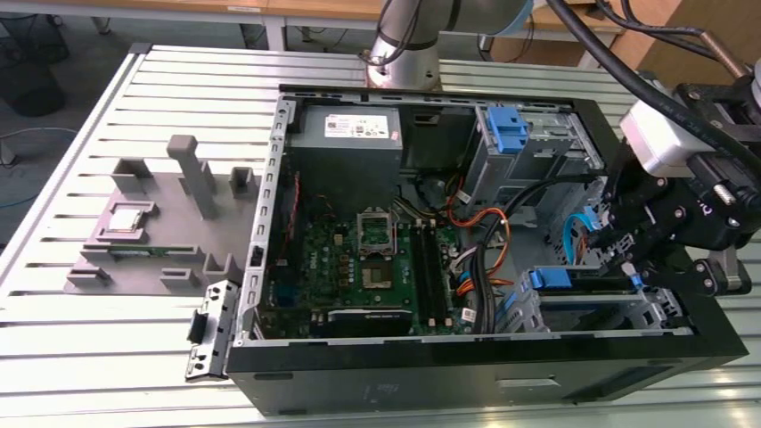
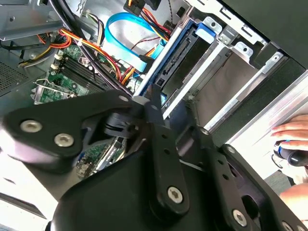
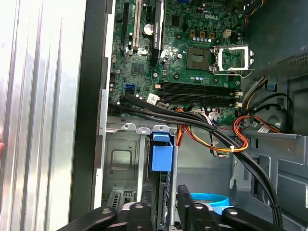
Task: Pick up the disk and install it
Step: 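Insert the first disk wire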
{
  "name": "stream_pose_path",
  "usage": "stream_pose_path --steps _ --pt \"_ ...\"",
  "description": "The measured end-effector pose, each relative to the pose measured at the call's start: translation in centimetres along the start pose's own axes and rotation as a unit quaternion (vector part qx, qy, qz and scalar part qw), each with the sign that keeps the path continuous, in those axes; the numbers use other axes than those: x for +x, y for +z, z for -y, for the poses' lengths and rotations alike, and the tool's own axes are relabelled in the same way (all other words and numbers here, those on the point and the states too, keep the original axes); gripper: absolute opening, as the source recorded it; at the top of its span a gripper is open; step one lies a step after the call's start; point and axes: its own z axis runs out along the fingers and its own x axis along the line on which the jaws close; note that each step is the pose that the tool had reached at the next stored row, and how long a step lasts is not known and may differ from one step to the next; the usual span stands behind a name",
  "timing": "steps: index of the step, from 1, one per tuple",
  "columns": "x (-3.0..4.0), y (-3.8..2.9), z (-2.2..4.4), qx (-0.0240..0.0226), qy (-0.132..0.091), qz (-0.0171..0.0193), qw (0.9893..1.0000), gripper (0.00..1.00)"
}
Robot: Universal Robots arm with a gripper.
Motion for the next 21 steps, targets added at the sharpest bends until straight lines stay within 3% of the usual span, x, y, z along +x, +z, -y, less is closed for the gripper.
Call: stream_pose_path --steps 1,18,21 --pt "0.00 0.00 0.00 0.0000 0.000 0.0000 1.0000 0.35" --pt "-0.04 -0.03 0.00 0.0000 0.000 0.0001 1.0000 0.35" --pt "-0.34 0.01 0.02 0.0000 0.000 0.0000 1.0000 0.35"
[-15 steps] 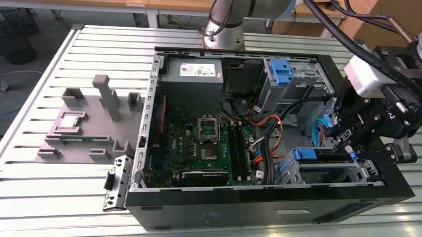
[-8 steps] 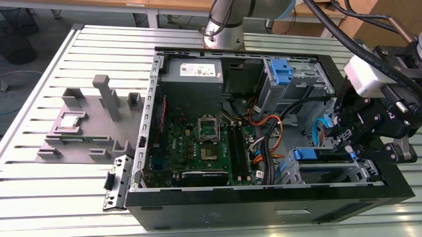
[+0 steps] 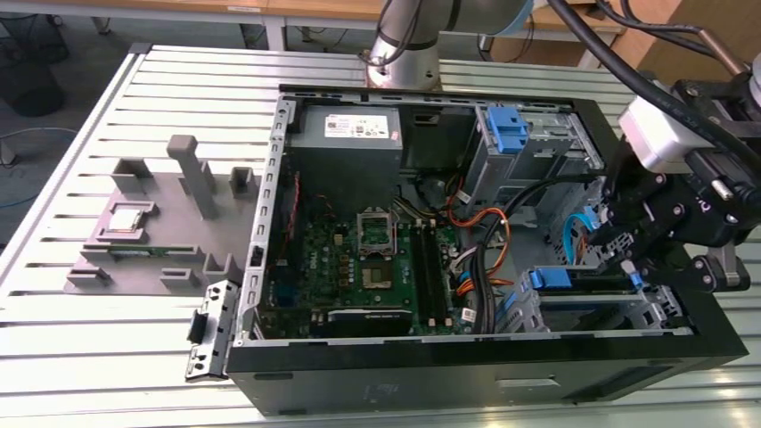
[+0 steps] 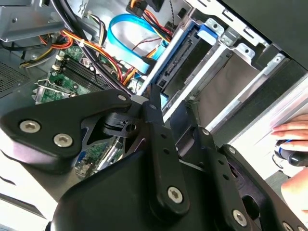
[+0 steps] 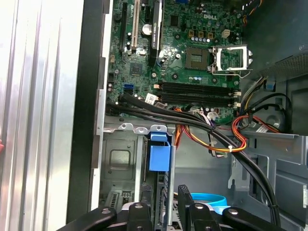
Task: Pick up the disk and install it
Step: 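Insert the first disk wire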
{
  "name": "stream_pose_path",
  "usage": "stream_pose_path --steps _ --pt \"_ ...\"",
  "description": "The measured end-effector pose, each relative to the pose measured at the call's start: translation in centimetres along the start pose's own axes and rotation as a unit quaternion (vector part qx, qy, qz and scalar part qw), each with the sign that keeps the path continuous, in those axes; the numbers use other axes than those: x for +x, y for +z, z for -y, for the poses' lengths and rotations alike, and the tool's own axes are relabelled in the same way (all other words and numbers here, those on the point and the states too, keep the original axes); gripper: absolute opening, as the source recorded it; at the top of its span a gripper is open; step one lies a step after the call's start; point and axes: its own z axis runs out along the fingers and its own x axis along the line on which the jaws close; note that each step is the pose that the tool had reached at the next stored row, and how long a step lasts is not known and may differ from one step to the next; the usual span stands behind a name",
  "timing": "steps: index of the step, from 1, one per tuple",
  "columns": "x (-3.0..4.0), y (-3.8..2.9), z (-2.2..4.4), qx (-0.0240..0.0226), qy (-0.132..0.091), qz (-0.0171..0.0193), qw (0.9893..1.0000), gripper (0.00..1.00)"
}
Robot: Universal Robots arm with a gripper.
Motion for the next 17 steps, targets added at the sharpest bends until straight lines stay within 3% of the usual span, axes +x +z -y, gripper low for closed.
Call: stream_pose_path --steps 12,17 --pt "-2.24 0.28 0.10 0.0000 0.000 0.0000 1.0000 0.35" --pt "-2.48 0.31 0.13 0.0000 0.001 0.0001 1.0000 0.35"
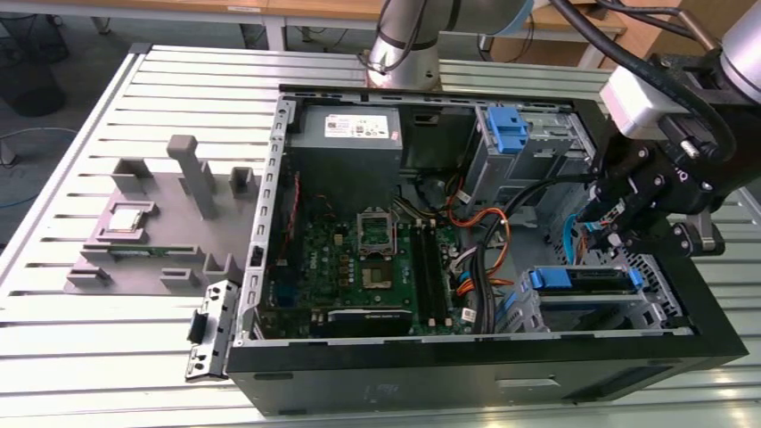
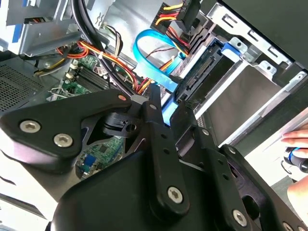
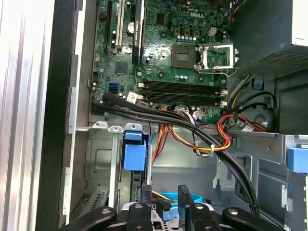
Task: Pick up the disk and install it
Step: 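Insert the first disk wire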
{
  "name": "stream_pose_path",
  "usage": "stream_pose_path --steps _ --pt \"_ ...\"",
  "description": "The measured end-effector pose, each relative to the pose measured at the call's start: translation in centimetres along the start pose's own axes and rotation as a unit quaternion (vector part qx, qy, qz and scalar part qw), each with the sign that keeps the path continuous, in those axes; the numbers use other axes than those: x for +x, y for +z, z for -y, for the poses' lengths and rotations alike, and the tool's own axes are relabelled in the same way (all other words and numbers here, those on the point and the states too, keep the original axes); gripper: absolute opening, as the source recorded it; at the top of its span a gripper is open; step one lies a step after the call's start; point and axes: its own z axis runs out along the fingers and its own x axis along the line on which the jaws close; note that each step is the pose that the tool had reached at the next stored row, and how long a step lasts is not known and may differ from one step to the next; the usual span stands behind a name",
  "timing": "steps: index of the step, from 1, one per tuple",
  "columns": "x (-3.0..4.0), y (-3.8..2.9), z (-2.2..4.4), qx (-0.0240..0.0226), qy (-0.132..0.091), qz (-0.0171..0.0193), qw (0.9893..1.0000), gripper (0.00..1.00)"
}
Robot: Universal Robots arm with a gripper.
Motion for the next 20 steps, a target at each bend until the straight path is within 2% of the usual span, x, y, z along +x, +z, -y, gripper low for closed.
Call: stream_pose_path --steps 7,10,13,17,20 --pt "-0.03 -0.34 0.21 -0.0034 0.000 0.0003 1.0000 0.35" --pt "-0.01 -0.34 0.82 -0.0032 0.000 0.0045 1.0000 0.35" --pt "0.02 -0.19 1.07 -0.0031 0.000 0.0064 1.0000 0.35" --pt "0.07 0.24 1.20 -0.0031 0.000 0.0061 1.0000 0.35" --pt "0.31 0.25 1.32 -0.0031 0.001 0.0063 1.0000 0.35"
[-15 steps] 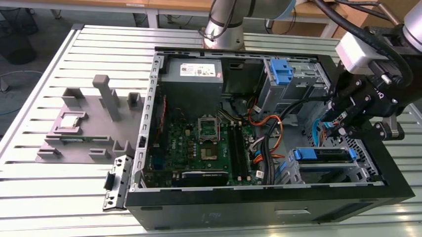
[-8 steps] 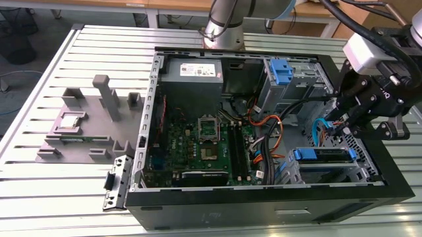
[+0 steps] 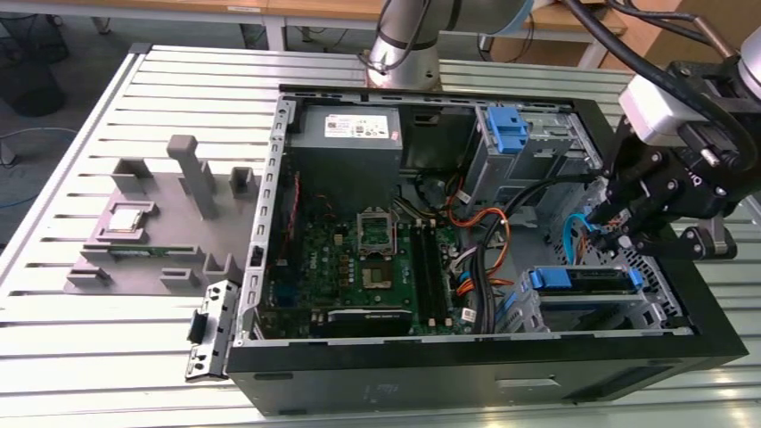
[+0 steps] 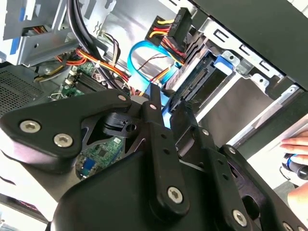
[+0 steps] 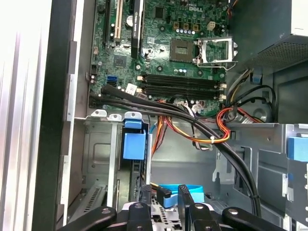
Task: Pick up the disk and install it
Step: 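Insert the first disk wire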
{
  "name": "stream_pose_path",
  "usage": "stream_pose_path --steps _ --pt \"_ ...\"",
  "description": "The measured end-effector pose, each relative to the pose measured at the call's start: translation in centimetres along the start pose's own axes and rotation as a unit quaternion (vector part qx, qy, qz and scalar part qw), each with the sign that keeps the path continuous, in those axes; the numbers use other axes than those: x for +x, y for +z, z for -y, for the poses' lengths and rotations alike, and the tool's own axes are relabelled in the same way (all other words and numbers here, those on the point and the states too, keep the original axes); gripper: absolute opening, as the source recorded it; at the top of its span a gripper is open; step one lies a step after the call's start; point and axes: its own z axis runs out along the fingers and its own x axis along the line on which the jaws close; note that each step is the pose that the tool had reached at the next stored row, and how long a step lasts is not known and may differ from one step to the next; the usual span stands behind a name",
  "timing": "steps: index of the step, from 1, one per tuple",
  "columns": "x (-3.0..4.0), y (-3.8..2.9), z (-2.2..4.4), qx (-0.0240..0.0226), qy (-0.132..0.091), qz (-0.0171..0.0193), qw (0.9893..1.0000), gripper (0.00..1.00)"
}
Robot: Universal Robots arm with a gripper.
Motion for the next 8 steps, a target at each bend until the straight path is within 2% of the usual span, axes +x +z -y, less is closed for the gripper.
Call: stream_pose_path --steps 8 --pt "0.33 0.44 0.04 0.0000 0.001 0.0000 1.0000 0.35"
